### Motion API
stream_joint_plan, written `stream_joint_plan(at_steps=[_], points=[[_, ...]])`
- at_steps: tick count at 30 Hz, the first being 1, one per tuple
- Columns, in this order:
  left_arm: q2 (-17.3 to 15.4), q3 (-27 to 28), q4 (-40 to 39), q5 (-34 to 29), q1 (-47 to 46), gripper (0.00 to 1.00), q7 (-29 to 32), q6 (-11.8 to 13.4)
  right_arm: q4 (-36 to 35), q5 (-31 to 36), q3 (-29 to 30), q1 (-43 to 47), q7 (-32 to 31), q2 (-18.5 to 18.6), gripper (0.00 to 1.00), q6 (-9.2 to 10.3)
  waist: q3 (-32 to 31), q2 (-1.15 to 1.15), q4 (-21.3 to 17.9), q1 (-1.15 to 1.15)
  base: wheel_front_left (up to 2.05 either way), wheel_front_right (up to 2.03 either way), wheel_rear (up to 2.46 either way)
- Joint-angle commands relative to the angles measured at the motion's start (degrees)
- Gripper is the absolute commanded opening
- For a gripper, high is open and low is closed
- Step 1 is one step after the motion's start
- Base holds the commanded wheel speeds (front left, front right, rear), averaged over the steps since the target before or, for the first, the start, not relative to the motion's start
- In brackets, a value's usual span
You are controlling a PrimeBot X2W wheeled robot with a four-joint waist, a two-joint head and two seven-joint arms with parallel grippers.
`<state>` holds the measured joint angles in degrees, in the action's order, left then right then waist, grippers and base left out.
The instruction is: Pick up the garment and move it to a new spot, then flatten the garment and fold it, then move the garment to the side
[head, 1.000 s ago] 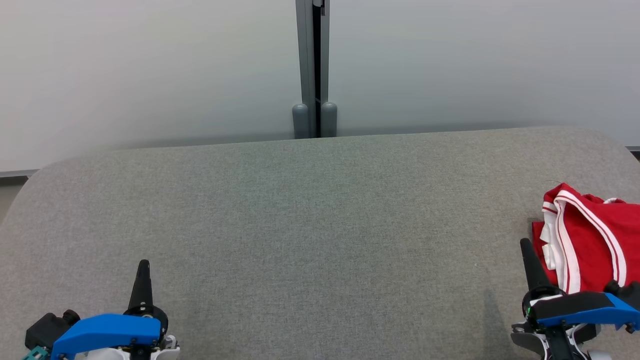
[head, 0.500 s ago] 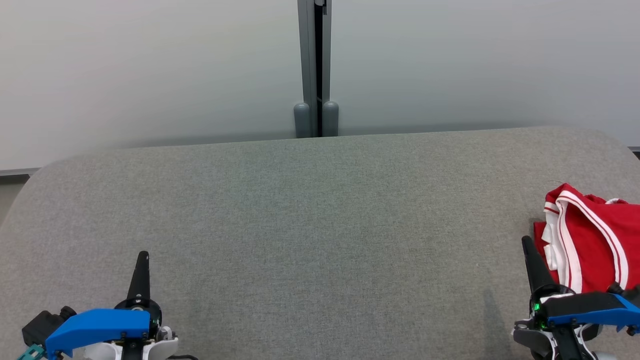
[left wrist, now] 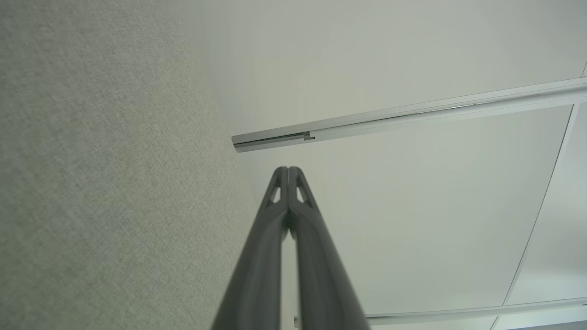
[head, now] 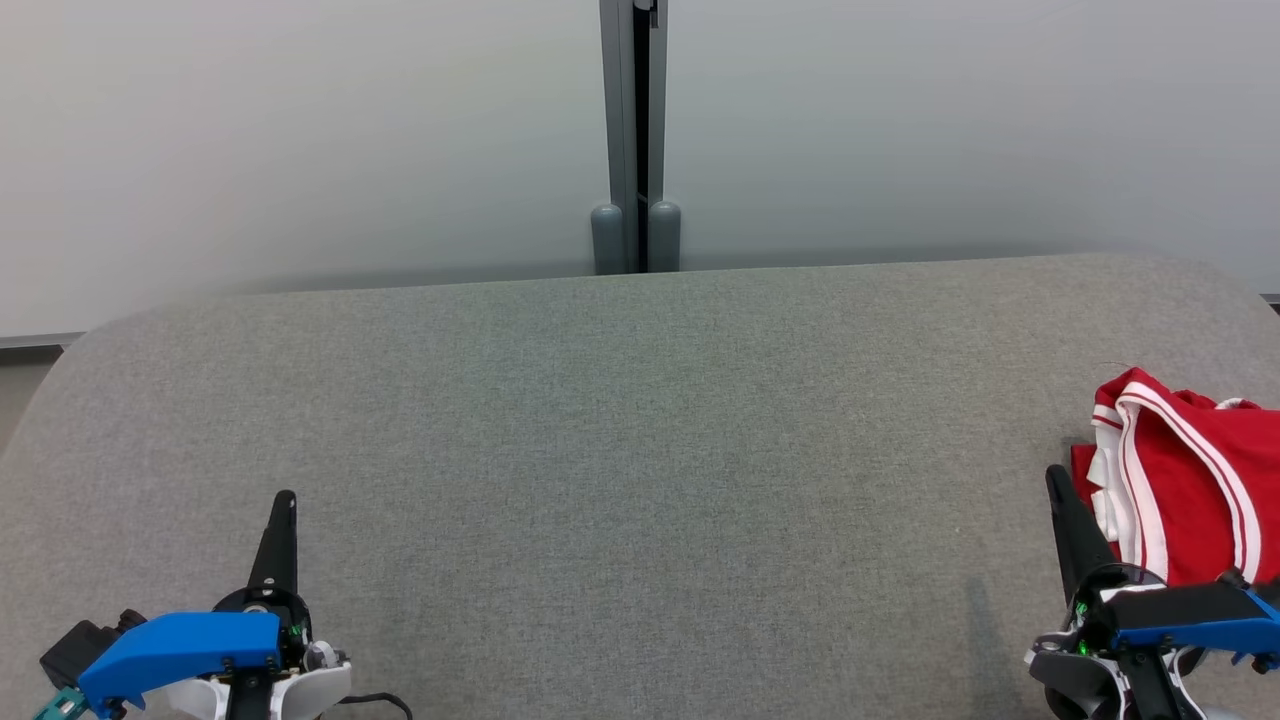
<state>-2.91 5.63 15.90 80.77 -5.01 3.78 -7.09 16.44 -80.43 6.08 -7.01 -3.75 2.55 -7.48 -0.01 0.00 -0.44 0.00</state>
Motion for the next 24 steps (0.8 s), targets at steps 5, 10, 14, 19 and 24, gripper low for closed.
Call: stream_joint_plan(at_steps=[5, 10, 14, 19, 24], points=[[0.03, 0.46, -0.90, 3.09, -1.20, 0.00, 0.76, -0.43, -1.06, -3.35, 0.28, 0.59, -0.84, 0.46, 0.00, -0.03, 0.04, 0.00, 0.09, 0.00, 0.00, 0.00, 0.00], [0.03, 0.59, -1.17, 5.32, -1.35, 0.00, 1.31, -0.49, -1.48, -5.51, 0.35, 0.75, -1.42, 0.47, 0.00, -0.03, 0.07, 0.00, 0.17, 0.00, 0.00, 0.00, 0.00], [0.04, 0.68, -1.41, 7.01, -1.29, 0.00, 1.82, -0.55, -1.82, -7.40, 0.41, 0.88, -1.79, 0.48, 0.00, -0.03, 0.10, 0.00, 0.24, 0.00, 0.00, 0.00, 0.00], [0.04, 0.82, -1.71, 9.13, -1.39, 0.00, 2.31, -0.61, -2.18, -9.41, 0.45, 1.04, -2.32, 0.49, 0.00, -0.03, 0.13, 0.00, 0.32, 0.00, 0.00, 0.00, 0.00], [0.05, 0.96, -1.98, 11.06, -1.53, 0.00, 2.77, -0.63, -2.53, -11.41, 0.52, 1.12, -2.81, 0.50, 0.00, -0.03, 0.17, 0.00, 0.41, 0.00, 0.00, 0.00, 0.00]])
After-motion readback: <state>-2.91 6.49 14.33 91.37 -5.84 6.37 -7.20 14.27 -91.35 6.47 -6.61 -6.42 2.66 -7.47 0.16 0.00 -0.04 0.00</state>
